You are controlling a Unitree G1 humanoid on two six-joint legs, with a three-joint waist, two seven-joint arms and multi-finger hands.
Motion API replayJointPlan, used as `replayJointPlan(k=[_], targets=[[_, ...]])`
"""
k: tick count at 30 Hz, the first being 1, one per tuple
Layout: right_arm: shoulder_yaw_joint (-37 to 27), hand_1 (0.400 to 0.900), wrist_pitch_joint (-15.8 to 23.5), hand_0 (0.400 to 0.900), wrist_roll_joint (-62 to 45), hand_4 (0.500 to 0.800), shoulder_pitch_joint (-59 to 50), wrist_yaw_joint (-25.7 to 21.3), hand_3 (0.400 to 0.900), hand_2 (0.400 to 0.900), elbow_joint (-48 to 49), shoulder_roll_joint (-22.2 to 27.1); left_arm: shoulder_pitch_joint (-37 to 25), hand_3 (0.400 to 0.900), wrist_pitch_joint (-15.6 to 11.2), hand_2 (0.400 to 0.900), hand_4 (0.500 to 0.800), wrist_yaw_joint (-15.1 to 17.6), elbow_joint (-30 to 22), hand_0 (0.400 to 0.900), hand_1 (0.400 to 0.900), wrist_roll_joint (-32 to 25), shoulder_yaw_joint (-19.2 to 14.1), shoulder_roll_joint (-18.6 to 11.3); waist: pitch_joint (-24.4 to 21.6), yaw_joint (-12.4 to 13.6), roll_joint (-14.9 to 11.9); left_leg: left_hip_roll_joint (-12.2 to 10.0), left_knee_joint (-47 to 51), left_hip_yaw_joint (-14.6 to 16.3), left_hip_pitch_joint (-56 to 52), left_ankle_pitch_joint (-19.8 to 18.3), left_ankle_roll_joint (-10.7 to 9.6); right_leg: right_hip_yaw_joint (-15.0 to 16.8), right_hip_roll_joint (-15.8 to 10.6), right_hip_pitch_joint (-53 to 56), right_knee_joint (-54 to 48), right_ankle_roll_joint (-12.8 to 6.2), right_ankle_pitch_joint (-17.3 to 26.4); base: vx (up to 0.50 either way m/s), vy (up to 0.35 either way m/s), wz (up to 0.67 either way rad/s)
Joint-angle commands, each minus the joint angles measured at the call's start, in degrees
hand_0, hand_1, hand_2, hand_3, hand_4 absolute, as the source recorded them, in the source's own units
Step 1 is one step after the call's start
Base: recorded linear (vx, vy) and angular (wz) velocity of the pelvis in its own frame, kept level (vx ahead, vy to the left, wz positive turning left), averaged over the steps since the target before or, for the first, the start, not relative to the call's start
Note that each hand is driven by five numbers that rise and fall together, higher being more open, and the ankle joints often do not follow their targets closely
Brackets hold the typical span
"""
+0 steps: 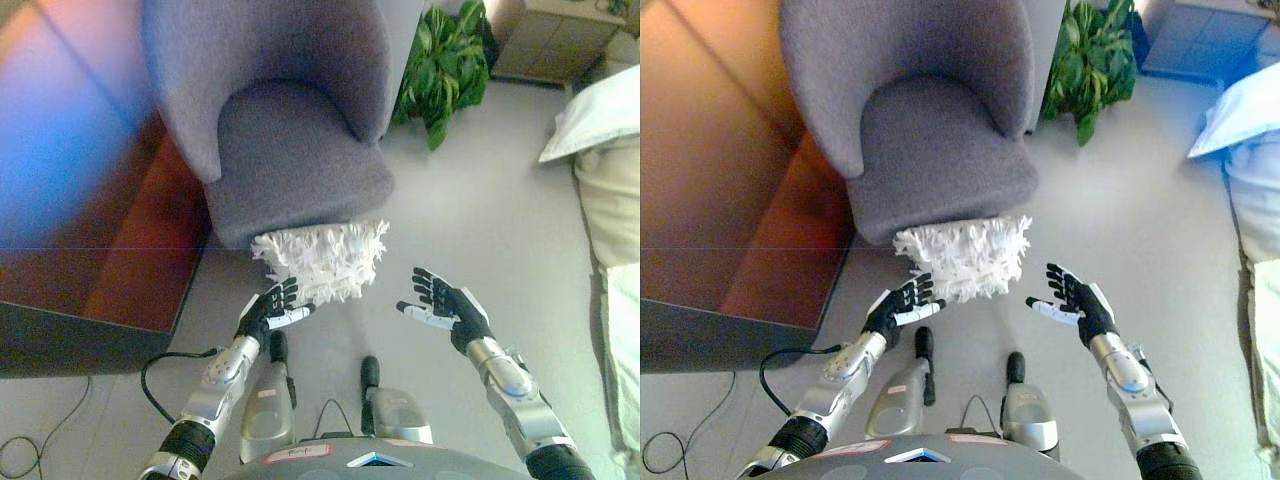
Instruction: Pick up the pillow and put it on the sofa.
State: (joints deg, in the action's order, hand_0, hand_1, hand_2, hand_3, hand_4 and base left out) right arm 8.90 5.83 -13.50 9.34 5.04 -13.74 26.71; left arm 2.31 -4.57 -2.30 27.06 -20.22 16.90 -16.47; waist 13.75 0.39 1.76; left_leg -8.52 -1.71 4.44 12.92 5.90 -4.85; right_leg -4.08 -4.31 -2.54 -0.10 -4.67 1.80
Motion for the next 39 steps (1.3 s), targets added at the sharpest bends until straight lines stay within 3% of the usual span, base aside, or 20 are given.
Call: replayJointPlan(k=[1,5,7,8,10,12,14,15,16,17,19,21,22,23,24,25,28,30,34,39], targets=[[-0.89,0.9,5.36,0.9,0.42,0.8,-4.4,-2.0,0.9,0.9,3.32,-0.69,-1.94,0.9,-5.82,0.9,0.8,2.45,-6.49,0.9,0.9,-1.94,-1.75,-4.04,-3.4,0.64,-3.99,1.35,-4.8,-1.5,9.88,6.99,-0.65,-2.26,-1.53,16.83,-2.78,-1.49,-11.06,0.42,0.201,-0.34],[0.7,0.9,5.17,0.9,0.97,0.8,-6.54,-1.7,0.9,0.9,2.38,-1.69,-3.44,0.9,-5.84,0.9,0.8,2.89,-6.79,0.9,0.9,-1.53,-1.63,-5.74,-4.06,1.63,-6.51,3.21,-6.88,0.62,8.96,3.01,2.88,-1.65,-3.78,12.01,10.67,-3.44,-9.71,0.33,0.19,-0.11],[1.47,0.9,4.98,0.9,1.27,0.8,-7.99,-1.85,0.9,0.9,2.05,-2.01,-4.15,0.9,-5.88,0.9,0.8,3.73,-6.97,0.9,0.9,-2.01,-1.7,-6.33,-3.75,1.37,-7.05,5.27,-5.79,1.38,6.48,0.54,5.2,-1.45,-4.74,6.19,21.45,-4.76,-2.2,0.29,0.241,0.09],[1.68,0.9,4.93,0.9,1.75,0.8,-8.68,-1.98,0.9,0.9,2.1,-1.92,-4.53,0.9,-6.04,0.9,0.8,4.06,-7.18,0.9,0.9,-1.88,-1.77,-6.78,-2.92,1.12,-6.91,5.55,-5.2,1.88,5.28,0.04,5.93,-2.23,-5.05,3.91,25.97,-5.56,1.5,0.21,0.233,-0.07],[2.29,0.9,4.82,0.9,3.82,0.8,-9.98,-2.49,0.9,0.9,1.54,-1.89,-4.8,0.9,-6.04,0.9,0.8,4.49,-7.85,0.9,0.9,-1.77,-1.98,-7.23,-1.38,0.91,-5.74,5.58,-4.24,2.64,2.48,-1.69,7.43,-6.06,-6.14,-0.29,34.94,-6.26,4.37,0.22,0.229,-0.04],[2.4,0.9,4.76,0.9,7.45,0.8,-11.42,-4.12,0.9,0.9,2.12,-1.1,-5.11,0.9,-6.06,0.9,0.8,4.84,-8.31,0.9,0.9,-1.99,-2.02,-7.71,0.12,0.4,-5.13,5.56,-3.31,2.46,-0.25,-2.72,7.93,-8.25,-6.74,-4.31,37.0,-6.14,3.24,0.25,0.125,0.1],[2.36,0.9,5.01,0.9,11.48,0.8,-14.4,-6.58,0.9,0.9,1.28,0.49,-6.46,0.9,-6.52,0.9,0.8,5.33,-7.85,0.9,0.9,-2.57,-1.82,-7.74,1.7,0.14,-4.95,5.63,-3.24,1.69,-1.72,-3.61,7.33,-10.47,-7.76,-7.03,33.26,-5.31,0.48,0.27,-0.073,0.24],[2.71,0.9,4.6,0.9,16.7,0.8,-18.41,-9.61,0.9,0.9,0.46,2.61,-7.88,0.9,-7.11,0.9,0.8,5.66,-7.51,0.9,0.9,-3.11,-1.24,-7.81,3.17,0.37,-4.29,4.64,-3.23,0.36,-2.19,-4.46,5.65,-11.4,-11.03,-8.48,25.47,-4.78,-1.74,0.21,-0.156,0.28],[2.73,0.9,4.61,0.9,16.7,0.8,-18.46,-9.62,0.9,0.9,0.43,2.62,-7.91,0.9,-7.11,0.9,0.8,5.65,-7.49,0.9,0.9,-3.11,-1.26,-7.8,3.24,0.26,-4.21,4.58,-3.25,0.23,-2.21,-4.46,5.63,-11.55,-10.96,-8.31,25.31,-4.76,-1.68,0.2,-0.248,0.31],[3.33,0.9,4.1,0.9,20.09,0.8,-20.73,-11.41,0.9,0.9,-0.66,4.03,-8.44,0.9,-7.35,0.9,0.8,5.85,-7.25,0.9,0.9,-3.26,-0.75,-7.6,3.67,0.59,-4.03,3.87,-3.3,-0.47,-2.38,-5.08,4.29,-11.87,-14.07,-8.42,18.77,-4.84,-0.83,0.16,-0.267,0.24],[5.74,0.9,2.47,0.9,28.21,0.8,-25.62,-13.75,0.9,0.9,-1.82,7.32,-9.81,0.9,-7.73,0.9,0.8,6.05,-6.78,0.9,0.9,-3.56,-0.03,-7.78,4.21,0.75,-4.35,2.34,-3.35,-1.95,-2.52,-6.47,1.66,-11.68,-19.18,-9.05,5.37,-6.83,5.85,0.23,-0.389,0.36],[6.9,0.9,1.53,0.9,34.4,0.8,-28.61,-16.65,0.9,0.9,-2.97,9.34,-10.8,0.9,-8.08,0.9,0.8,7.25,-7.38,0.9,0.9,-3.77,-0.06,-8.38,4.94,0.03,-5.17,0.62,-3.55,-2.93,-3.06,-7.48,0.17,-9.01,-21.02,-11.34,0.37,-9.38,12.45,0.2,-0.353,0.46],[6.87,0.9,0.88,0.9,35.73,0.8,-29.03,-16.81,0.9,0.9,-3.01,9.95,-11.1,0.9,-7.95,0.9,0.8,7.61,-7.46,0.9,0.9,-4.1,-0.47,-8.6,4.93,0.36,-6.19,0.59,-5.3,-3.75,-1.88,-8.4,-0.64,-9.31,-20.59,-10.56,-0.04,-9.47,11.2,0.14,-0.325,0.54],[7.48,0.9,0.78,0.9,37.15,0.8,-30.77,-17.7,0.9,0.9,-3.96,10.36,-11.58,0.9,-8.31,0.9,0.8,7.88,-7.53,0.9,0.9,-4.36,-0.63,-8.41,5.7,0.73,-6.56,0.78,-6.4,-4.08,-0.99,-8.77,-1.02,-9.72,-21.24,-11.31,0.92,-10.07,13.02,0.16,-0.373,0.66],[8.19,0.9,0.43,0.9,39.04,0.8,-31.48,-18.36,0.9,0.9,-4.54,11.67,-11.3,0.9,-8.41,0.9,0.8,8.4,-7.37,0.9,0.9,-4.96,-0.82,-7.89,5.99,1.36,-6.58,0.29,-7.84,-4.88,-0.38,-9.65,-1.75,-11.41,-20.73,-12.34,3.33,-9.78,10.99,0.09,-0.367,0.85],[8.63,0.9,0.15,0.9,39.59,0.8,-32.51,-18.93,0.9,0.9,-5.17,12.62,-11.31,0.9,-8.47,0.9,0.8,8.18,-8.36,0.9,0.9,-5.39,-0.26,-7.77,7.11,1.09,-6.16,-0.09,-9.71,-6.03,1.24,-10.02,-1.93,-11.14,-20.14,-13.59,5.2,-9.38,10.33,0.05,-0.376,1.13],[8.73,0.9,-0.72,0.9,43.32,0.8,-33.46,-20.69,0.9,0.9,-6.16,16.89,-11.76,0.9,-8.6,0.9,0.8,7.84,-10.01,0.9,0.9,-6.81,1.57,-6.77,10.16,0.42,-4.59,-1.04,-13.67,-8.4,6.69,-9.06,-2.62,-13.45,-19.45,-16.05,12.8,-7.62,4.97,-0.05,-0.339,1.2],[9.15,0.9,-1.15,0.9,44.72,0.8,-35.82,-23.12,0.9,0.9,-6.94,19.42,-13.51,0.9,-8.74,0.9,0.8,8.2,-10.28,0.9,0.9,-6.7,3.43,-6.35,12.19,-0.49,-3.27,-1.86,-13.32,-8.01,11.06,-6.48,-2.94,-14.19,-18.16,-19.94,16.23,-7.07,3.22,-0.11,-0.223,0.67],[11.65,0.9,-1.77,0.9,44.49,0.8,-41.12,-24.97,0.9,0.9,-8.21,19.98,-15.22,0.9,-9.17,0.9,0.8,9.31,-11.12,0.9,0.9,-7.53,4.21,-6.19,14.02,-0.33,-2.55,-2.45,-13.49,-7.44,14.86,-6.31,-3.19,-12.92,-17.32,-26.54,19.85,-6.89,2.09,-0.11,-0.089,-0.01],[12.94,0.9,-2.9,0.9,42.99,0.8,-48.63,-28.19,0.9,0.9,-10.25,20.74,-18.81,0.9,-10.11,0.9,0.8,11.5,-12.93,0.9,0.9,-8.53,5.09,-6.02,16.04,-0.69,-1.93,-1.33,-21.91,-8.78,27.44,-8.76,-3.17,-9.5,-17.62,-38.97,28.51,-6.76,-0.28,-0.08,-0.032,0.01]])
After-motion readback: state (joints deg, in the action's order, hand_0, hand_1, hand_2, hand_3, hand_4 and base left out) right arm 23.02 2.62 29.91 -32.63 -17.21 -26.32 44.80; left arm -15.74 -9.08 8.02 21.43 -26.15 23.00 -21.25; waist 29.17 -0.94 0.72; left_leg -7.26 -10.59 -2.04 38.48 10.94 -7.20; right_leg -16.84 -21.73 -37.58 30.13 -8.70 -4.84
